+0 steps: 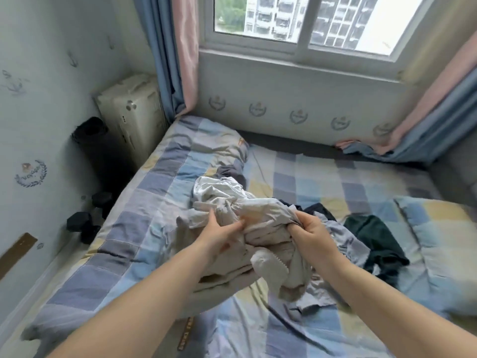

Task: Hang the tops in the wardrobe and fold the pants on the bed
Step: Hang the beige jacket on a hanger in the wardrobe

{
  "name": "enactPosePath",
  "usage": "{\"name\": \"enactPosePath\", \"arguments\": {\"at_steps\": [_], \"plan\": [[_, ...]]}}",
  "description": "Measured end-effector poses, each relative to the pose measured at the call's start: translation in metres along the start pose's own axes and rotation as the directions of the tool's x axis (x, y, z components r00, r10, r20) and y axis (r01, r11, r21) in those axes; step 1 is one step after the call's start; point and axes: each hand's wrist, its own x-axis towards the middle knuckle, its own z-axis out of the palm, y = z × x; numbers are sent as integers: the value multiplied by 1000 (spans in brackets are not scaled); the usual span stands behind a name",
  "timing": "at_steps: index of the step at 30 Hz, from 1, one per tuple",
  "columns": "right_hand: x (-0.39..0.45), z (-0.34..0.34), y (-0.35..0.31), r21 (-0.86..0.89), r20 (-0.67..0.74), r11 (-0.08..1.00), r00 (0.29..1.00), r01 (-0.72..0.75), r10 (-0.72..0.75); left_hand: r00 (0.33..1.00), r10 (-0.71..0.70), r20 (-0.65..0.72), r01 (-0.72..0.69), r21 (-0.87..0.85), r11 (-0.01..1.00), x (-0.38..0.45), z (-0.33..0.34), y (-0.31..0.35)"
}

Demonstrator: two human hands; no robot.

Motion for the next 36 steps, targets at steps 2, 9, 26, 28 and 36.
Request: {"name": "enactPosePath", "arguments": {"at_steps": [2,9,26,28,36], "plan": [[-15,-20,-16,4,-28,1000,999,28,-28,999,22,27,-24,70,997,3,20,12],[-70,-81,-75,20,-336,999,941,48,-39,855,360,374,-515,525,677,-11,73,73],[-405,-160,-168,-30,-968,971,250,-238,31,-101,266,959,-337,-284,897,-249,263,175],[-458,-158,-180,-56,-988,939,155,-339,-3,-166,261,951,-289,-300,909,-291,287,164],[-695,-120,-235,36,-997,291,-55,-956,-55,-385,278,880,-44,-318,947,-503,383,98]]}}
